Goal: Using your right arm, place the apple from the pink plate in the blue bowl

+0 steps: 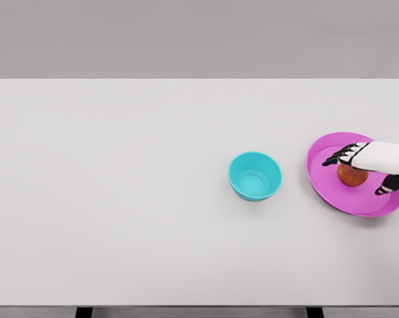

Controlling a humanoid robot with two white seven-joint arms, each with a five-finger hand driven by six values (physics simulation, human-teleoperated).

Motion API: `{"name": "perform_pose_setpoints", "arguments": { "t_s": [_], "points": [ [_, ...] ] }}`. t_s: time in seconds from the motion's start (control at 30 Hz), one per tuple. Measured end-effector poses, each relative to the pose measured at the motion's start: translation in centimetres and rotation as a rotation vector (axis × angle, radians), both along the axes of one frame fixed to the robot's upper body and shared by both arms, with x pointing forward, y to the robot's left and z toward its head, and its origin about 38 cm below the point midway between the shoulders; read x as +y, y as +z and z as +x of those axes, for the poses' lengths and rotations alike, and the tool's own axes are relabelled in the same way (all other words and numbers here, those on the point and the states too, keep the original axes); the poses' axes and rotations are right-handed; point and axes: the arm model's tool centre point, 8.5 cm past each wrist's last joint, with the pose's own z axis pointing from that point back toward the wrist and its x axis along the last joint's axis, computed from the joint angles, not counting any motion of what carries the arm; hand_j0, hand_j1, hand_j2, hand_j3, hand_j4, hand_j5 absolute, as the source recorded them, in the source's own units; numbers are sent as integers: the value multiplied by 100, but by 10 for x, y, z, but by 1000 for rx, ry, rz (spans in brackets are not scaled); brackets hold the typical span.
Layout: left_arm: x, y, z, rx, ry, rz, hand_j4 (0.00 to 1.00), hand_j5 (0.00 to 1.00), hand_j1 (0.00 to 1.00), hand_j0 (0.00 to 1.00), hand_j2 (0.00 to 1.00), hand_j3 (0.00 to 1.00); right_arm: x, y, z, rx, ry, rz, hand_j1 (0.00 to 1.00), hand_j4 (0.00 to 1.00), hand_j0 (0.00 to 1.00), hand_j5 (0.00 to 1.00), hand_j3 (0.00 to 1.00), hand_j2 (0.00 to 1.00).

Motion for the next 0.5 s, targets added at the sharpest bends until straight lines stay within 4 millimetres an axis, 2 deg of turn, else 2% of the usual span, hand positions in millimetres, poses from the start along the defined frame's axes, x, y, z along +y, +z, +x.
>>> {"name": "perform_pose_setpoints", "arguments": {
  "t_s": [0.2, 0.5],
  "points": [
    [0, 0, 0, 0, 0, 0, 100, 100, 100, 100, 100, 100, -1, 7, 8, -18, -9, 1, 100, 100, 100, 100, 100, 100],
    [0, 0, 0, 0, 0, 0, 100, 100, 100, 100, 100, 100, -7, -11, 10, 22, -43, 9, 100, 100, 100, 100, 100, 100]
  ]
}}
